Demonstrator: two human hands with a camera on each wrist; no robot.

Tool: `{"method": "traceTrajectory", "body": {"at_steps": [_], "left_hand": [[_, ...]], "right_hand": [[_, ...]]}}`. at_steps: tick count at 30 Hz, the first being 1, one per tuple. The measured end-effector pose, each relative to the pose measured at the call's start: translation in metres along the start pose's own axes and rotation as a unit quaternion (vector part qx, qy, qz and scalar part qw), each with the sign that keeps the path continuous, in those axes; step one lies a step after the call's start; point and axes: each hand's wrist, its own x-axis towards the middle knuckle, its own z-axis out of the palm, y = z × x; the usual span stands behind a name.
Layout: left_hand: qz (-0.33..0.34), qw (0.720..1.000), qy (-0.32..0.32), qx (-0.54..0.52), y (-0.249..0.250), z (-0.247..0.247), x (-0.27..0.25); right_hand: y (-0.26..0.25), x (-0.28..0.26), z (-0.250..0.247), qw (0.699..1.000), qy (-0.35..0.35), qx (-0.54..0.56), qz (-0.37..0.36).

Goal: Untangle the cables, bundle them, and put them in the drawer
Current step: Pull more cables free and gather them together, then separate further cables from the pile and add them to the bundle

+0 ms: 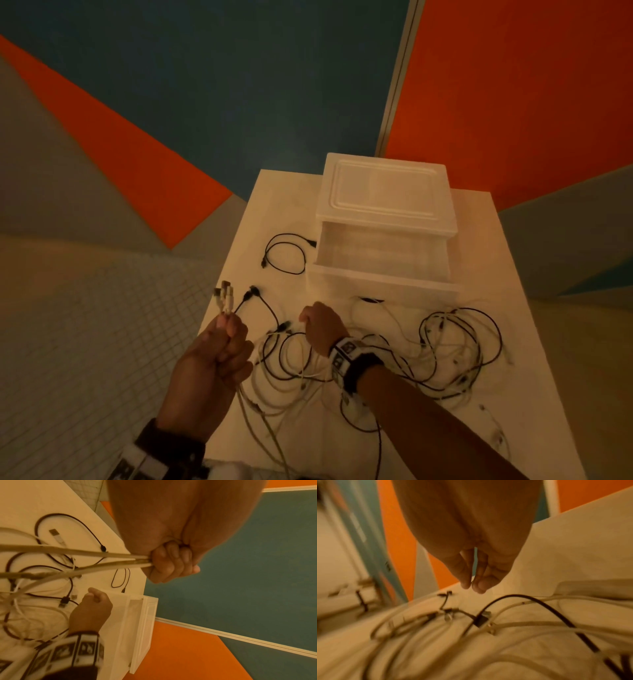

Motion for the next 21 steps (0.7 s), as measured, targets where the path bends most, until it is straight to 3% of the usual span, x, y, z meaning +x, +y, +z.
{"method": "traceTrajectory", "body": {"at_steps": [3,7,11,14,16,19,21], "left_hand": [[-0.009,1.0,0.004,0.0,-0.002,-0.002,-0.005],[-0.013,1.0,0.011,0.008,-0.002,-0.002,-0.008],[-0.014,1.0,0.008,0.006,-0.001,-0.002,-0.005],[-0.007,1.0,0.002,0.008,-0.003,0.0,0.0],[-0.006,1.0,0.016,0.007,-0.005,0.004,0.006],[-0.007,1.0,0.013,-0.001,-0.005,0.012,0.014],[-0.004,1.0,0.001,-0.005,-0.004,0.019,0.018]], "right_hand": [[0.001,0.019,0.019,0.986,-0.067,-0.154,-0.013],[0.008,0.023,0.038,0.962,-0.027,-0.272,-0.031],[0.01,0.02,0.029,0.956,-0.011,-0.292,-0.026],[0.007,0.014,-0.007,0.991,0.051,-0.121,0.025],[-0.004,0.001,-0.049,0.993,0.114,0.039,0.012],[-0.026,-0.032,-0.122,0.962,0.177,0.205,-0.037],[-0.046,-0.06,-0.17,0.924,0.192,0.321,-0.078]]}}
